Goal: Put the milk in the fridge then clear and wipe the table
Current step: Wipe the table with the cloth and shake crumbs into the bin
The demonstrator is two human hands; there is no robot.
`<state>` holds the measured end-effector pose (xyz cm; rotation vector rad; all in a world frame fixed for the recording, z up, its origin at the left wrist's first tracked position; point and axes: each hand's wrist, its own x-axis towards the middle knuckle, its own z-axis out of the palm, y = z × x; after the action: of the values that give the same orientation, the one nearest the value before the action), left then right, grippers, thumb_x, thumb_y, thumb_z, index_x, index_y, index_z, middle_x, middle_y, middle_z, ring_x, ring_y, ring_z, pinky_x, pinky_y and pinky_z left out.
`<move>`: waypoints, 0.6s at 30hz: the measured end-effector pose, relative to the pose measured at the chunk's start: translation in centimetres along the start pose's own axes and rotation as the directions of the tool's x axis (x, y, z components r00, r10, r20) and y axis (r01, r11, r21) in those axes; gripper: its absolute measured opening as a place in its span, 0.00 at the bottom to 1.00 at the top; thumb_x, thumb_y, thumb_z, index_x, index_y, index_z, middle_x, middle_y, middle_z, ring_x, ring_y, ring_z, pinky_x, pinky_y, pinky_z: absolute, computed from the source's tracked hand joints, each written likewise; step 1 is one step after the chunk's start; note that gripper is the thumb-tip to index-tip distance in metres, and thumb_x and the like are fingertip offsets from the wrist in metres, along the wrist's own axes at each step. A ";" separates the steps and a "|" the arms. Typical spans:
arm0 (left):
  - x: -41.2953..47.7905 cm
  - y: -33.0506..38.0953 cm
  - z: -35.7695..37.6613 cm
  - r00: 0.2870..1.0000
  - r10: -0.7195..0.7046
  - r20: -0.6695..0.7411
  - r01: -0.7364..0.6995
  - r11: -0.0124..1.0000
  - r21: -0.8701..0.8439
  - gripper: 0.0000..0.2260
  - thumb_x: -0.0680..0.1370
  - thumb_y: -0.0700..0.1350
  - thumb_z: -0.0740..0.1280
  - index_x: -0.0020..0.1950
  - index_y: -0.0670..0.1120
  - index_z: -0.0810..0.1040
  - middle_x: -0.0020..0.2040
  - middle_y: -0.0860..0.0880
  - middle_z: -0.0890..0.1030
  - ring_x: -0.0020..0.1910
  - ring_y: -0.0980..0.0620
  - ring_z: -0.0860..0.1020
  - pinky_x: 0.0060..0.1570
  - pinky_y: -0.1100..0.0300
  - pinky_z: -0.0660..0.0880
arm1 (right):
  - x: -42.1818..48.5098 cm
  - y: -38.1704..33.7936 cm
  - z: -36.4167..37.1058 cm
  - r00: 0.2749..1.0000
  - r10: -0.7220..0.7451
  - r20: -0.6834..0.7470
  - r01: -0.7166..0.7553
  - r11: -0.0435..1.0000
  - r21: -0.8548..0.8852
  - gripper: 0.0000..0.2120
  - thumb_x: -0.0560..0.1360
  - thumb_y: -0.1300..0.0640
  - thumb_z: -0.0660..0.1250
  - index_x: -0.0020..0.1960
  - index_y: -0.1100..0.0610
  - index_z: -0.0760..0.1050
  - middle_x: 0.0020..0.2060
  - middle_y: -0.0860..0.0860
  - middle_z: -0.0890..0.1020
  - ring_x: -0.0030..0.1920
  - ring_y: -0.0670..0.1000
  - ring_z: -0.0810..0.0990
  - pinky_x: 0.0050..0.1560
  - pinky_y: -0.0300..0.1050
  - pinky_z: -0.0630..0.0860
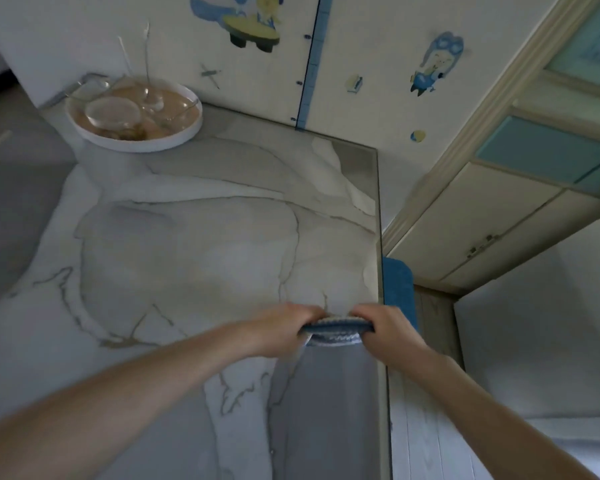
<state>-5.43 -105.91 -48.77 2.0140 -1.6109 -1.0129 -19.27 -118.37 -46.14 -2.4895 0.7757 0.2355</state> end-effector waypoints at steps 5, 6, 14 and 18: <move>-4.3 -1.5 -5.7 0.956 -0.098 -0.278 0.052 0.984 -0.169 0.16 0.69 0.38 0.59 0.54 0.46 0.77 0.45 0.48 0.79 0.45 0.50 0.76 0.42 0.61 0.69 | 3.5 -6.9 -2.4 0.982 -0.143 -0.127 0.145 0.989 0.007 0.10 0.65 0.70 0.59 0.40 0.62 0.77 0.34 0.52 0.76 0.38 0.54 0.72 0.38 0.48 0.64; -5.4 -2.3 -6.8 0.937 -0.116 -0.330 0.049 0.978 -0.204 0.18 0.67 0.40 0.58 0.54 0.45 0.78 0.47 0.46 0.81 0.45 0.50 0.76 0.42 0.61 0.70 | 4.4 -8.7 -2.4 0.976 -0.168 -0.139 0.171 0.985 0.008 0.10 0.65 0.69 0.59 0.40 0.62 0.77 0.34 0.54 0.76 0.38 0.52 0.71 0.35 0.45 0.60; -15.5 -12.0 -15.1 0.748 -0.286 -0.599 0.134 0.949 -0.285 0.15 0.72 0.34 0.61 0.55 0.44 0.78 0.50 0.44 0.81 0.48 0.48 0.77 0.42 0.62 0.67 | 12.6 -25.6 1.3 0.910 -0.375 -0.174 0.393 0.916 0.081 0.17 0.57 0.60 0.53 0.38 0.61 0.78 0.32 0.56 0.79 0.39 0.58 0.77 0.35 0.45 0.61; -21.6 -18.8 -18.9 0.641 -0.371 -0.672 0.223 0.928 -0.299 0.15 0.73 0.35 0.61 0.57 0.46 0.77 0.49 0.50 0.80 0.47 0.53 0.75 0.42 0.67 0.66 | 17.3 -35.1 5.0 0.888 -0.449 -0.101 0.457 0.886 0.077 0.15 0.61 0.60 0.55 0.40 0.59 0.79 0.33 0.55 0.79 0.40 0.57 0.76 0.36 0.43 0.64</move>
<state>19.19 -82.92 -42.13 2.1794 -0.7375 -0.3279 14.90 -99.44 -40.77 -2.5120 0.2060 -0.0716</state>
